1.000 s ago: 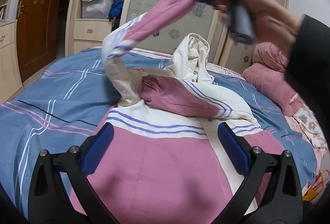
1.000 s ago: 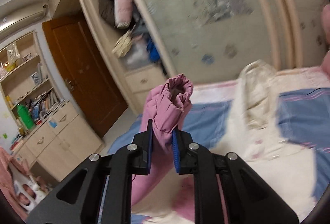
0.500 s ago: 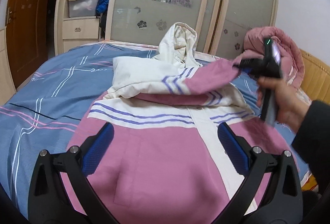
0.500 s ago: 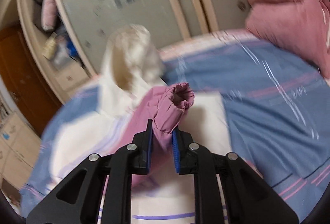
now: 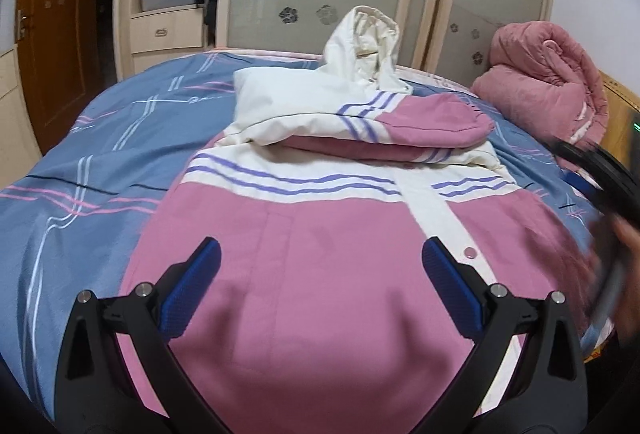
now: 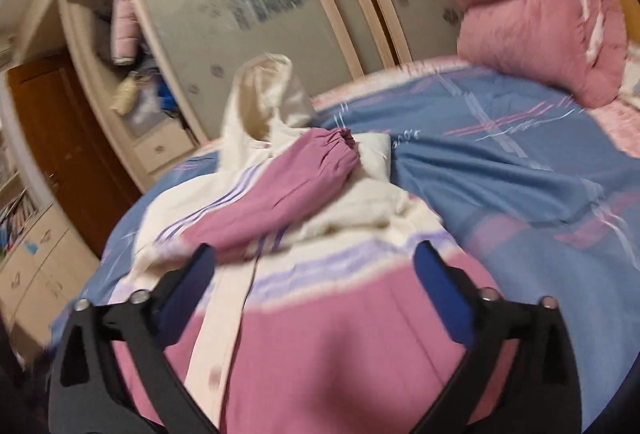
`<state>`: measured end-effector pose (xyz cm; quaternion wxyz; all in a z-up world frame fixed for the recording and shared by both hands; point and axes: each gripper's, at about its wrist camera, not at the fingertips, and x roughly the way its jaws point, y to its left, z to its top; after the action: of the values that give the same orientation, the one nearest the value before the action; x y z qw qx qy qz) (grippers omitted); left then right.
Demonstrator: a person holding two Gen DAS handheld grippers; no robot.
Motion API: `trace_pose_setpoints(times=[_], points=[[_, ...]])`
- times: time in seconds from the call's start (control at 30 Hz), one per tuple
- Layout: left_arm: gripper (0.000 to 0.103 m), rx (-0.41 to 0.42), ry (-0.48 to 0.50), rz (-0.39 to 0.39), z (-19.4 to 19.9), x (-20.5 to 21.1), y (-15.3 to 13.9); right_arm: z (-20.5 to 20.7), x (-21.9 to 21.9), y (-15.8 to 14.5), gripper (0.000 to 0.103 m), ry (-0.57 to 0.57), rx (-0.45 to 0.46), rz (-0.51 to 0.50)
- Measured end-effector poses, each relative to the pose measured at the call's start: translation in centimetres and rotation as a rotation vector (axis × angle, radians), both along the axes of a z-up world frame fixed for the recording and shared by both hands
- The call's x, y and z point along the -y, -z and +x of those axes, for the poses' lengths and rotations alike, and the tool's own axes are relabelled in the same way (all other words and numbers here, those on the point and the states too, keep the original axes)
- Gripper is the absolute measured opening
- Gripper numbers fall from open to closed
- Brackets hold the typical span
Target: Fold large clothes
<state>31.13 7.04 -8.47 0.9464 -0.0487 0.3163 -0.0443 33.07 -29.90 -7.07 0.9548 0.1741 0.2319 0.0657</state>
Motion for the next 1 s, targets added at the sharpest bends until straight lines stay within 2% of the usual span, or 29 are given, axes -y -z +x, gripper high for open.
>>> trace_pose_setpoints(times=[0.07,0.13,0.2,0.3,0.37,0.47,1.0], points=[[0.101,-0.006,-0.017,0.008,-0.5,-0.1,0.0,-4.5,0.3,0.3,0.102,0.030,0.048,-0.038],[0.101,-0.006,-0.023,0.021,-1.3,0.0,-0.1,-7.1,0.5,0.9,0.102,0.043,0.043,-0.030],[0.101,0.004,-0.021,0.053,-2.4,0.4,-0.2,-8.9,-0.1,1.1,0.102,0.022,0.045,-0.035],[0.101,0.018,-0.016,0.102,-3.7,1.3,-0.5,-10.1,-1.3,1.0,0.102,0.006,0.073,-0.132],[0.101,0.037,-0.010,0.117,-4.5,1.8,-1.0,-10.8,-1.8,1.2,0.102,0.006,0.093,-0.208],[0.101,0.066,-0.013,0.128,-5.3,2.4,-1.5,-10.8,-1.4,1.6,0.102,0.019,0.085,-0.243],[0.101,0.052,-0.001,0.118,-4.7,3.6,-1.2,-10.7,0.1,2.2,0.102,0.029,0.049,-0.213]])
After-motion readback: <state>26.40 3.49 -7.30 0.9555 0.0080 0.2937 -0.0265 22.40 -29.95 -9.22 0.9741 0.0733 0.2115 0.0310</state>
